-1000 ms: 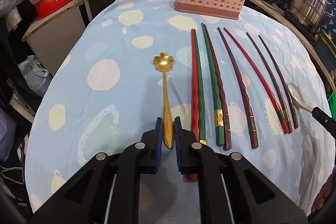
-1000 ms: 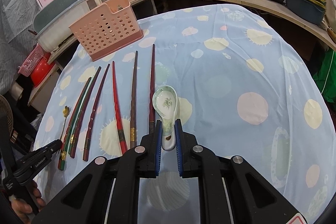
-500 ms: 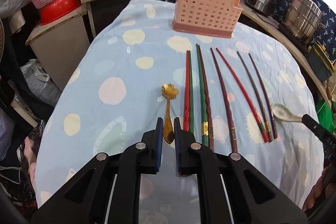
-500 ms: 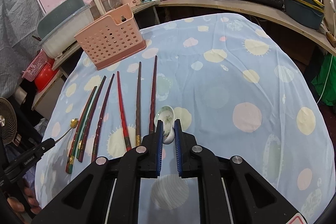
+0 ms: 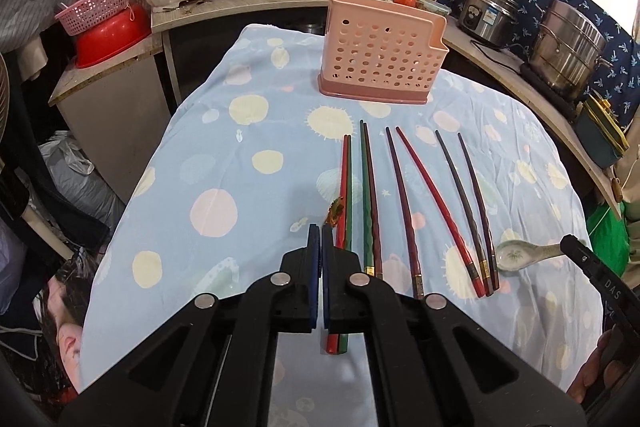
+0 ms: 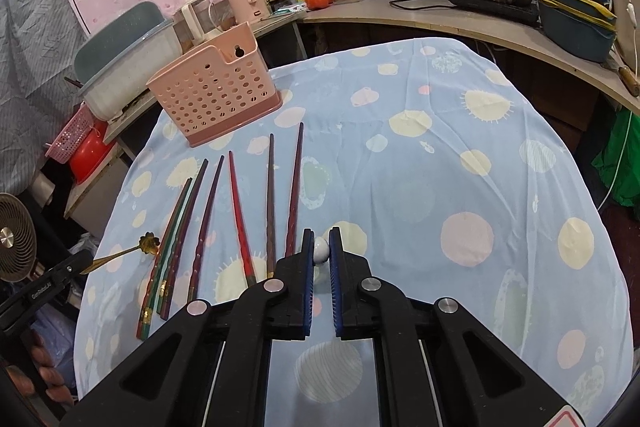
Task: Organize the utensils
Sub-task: 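Lift and carry the gold spoon with left tool while right tool carries the ceramic spoon to the caddy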
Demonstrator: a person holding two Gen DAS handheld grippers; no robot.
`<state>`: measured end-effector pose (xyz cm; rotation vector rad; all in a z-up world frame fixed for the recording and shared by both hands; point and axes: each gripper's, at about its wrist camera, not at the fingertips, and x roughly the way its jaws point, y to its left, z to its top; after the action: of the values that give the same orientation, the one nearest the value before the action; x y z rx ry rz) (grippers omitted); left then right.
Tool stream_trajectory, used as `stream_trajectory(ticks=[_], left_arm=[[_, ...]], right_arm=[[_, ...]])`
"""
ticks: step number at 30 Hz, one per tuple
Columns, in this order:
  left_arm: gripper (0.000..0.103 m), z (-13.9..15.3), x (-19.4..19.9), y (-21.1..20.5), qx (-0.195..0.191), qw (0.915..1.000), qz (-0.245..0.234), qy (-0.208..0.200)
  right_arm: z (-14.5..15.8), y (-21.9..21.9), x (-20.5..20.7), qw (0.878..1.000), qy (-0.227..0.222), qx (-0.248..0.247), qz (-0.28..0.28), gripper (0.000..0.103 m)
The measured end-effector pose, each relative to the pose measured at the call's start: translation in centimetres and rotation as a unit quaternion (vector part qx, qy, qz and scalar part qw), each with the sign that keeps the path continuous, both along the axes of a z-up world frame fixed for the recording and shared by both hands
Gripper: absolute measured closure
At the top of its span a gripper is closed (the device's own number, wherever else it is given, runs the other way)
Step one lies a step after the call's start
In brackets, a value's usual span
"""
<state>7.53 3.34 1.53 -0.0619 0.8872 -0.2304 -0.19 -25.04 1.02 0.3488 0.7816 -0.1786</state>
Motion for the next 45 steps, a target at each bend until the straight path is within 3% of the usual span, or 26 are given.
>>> stream_trajectory(ticks=[11,18,33,39,45], left_arm=[[0.103,2.4,1.0,-0.7,0.007,0.9999,-0.008,-0.005],[0.103,5.3,3.7,-1.9,0.011,0.9996,-0.018,-0.021],[0.103,14.3,16.1,-6.0,0.039,0.9931,-0.019,-0.108],[0.103,13.9,21.0,-7.6,0.053,0.9929,-0.020,-0.105],[0.103,11.5,23.5,-8.3,0.061,0.9945,-0.019,-0.083]], right_arm=[[2.4,0.1,1.1,1.000,-0.012,-0.007,0.001,0.096],[5.2,0.1,3.8,0.999,-0.030,-0.024,0.009,0.096],[12.3,0.3,18.9,0.993,-0.096,-0.052,0.038,0.096],[13.3,1.4,24.3,0.990,-0.120,-0.062,0.046,0.096],[11.7,2.4,28.3,0.989,-0.118,-0.081,0.049,0.096]])
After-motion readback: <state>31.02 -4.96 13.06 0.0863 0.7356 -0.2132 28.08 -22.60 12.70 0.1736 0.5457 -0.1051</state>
